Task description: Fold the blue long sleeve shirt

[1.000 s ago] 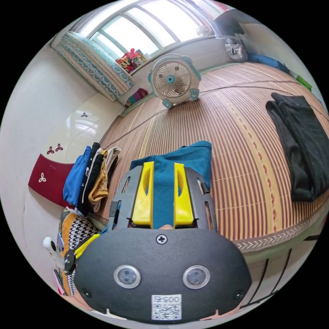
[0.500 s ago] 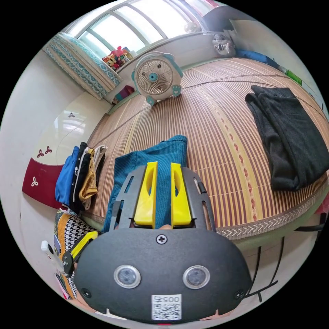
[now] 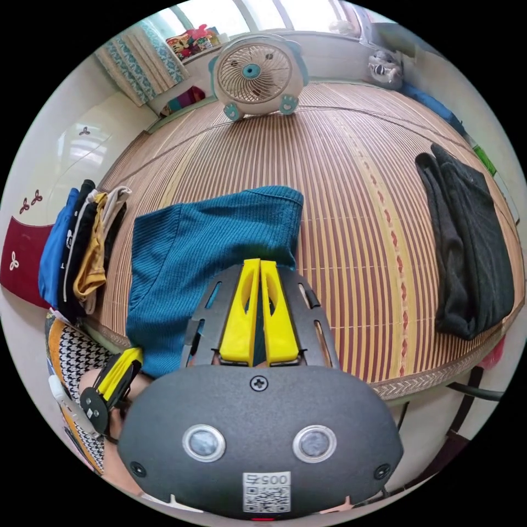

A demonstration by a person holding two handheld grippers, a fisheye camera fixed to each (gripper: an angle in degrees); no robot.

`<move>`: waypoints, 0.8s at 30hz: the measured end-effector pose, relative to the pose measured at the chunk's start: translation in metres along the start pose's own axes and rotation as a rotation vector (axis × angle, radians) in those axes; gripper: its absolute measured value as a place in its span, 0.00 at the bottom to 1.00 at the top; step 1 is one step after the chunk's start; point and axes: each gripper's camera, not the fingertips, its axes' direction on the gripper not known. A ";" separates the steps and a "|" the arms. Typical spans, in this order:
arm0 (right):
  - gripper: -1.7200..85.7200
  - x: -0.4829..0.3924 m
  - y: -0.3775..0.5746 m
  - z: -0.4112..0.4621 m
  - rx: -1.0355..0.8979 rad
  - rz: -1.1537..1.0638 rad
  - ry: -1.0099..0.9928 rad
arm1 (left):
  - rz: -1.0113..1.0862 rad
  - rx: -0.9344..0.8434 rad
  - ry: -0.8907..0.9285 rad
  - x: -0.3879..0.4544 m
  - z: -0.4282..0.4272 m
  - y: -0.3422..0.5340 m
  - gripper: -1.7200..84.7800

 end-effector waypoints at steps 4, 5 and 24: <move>0.00 -0.018 -0.003 0.002 -0.002 -0.054 0.084 | 0.005 0.012 0.029 -0.005 -0.002 0.001 0.03; 0.00 -0.020 -0.003 0.001 0.001 -0.057 0.090 | -0.009 0.014 0.072 -0.011 -0.005 0.002 0.03; 0.01 -0.019 0.008 -0.016 -0.004 -0.077 0.009 | -0.152 0.030 0.220 -0.044 0.011 0.008 0.16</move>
